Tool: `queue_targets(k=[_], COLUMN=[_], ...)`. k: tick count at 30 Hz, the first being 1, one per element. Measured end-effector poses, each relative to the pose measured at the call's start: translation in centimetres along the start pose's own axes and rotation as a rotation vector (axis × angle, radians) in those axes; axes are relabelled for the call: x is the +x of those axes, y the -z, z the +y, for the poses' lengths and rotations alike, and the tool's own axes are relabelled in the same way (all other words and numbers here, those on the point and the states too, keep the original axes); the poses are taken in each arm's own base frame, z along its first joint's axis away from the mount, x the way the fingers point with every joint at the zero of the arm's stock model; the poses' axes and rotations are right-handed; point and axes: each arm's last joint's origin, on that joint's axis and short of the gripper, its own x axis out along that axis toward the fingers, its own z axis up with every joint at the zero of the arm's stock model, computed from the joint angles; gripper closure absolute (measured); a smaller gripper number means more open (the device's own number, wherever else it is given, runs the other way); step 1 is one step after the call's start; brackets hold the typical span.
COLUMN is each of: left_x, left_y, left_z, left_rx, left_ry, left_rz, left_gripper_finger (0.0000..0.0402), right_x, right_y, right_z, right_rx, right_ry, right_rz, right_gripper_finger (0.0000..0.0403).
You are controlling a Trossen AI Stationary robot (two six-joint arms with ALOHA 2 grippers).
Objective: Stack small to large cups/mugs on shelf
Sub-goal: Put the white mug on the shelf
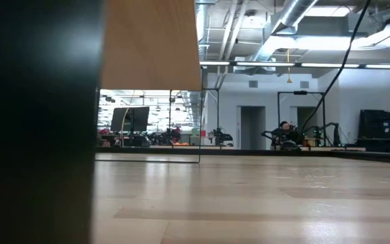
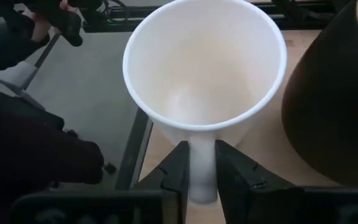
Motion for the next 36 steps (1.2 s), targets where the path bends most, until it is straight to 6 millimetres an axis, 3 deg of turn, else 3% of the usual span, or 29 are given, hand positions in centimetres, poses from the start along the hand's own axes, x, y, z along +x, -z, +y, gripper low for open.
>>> queue_targets(k=[36], left_x=[0.00], left_y=[0.00], left_z=[0.00], left_rx=[0.000], left_ry=[0.001], left_rz=[0.000], left_gripper_finger=[0.0232], right_x=[0.15], right_y=[0.12], right_z=[-0.63], right_rx=[0.009], right_ry=[-0.015], right_rz=[0.042], right_gripper_finger=[0.0242])
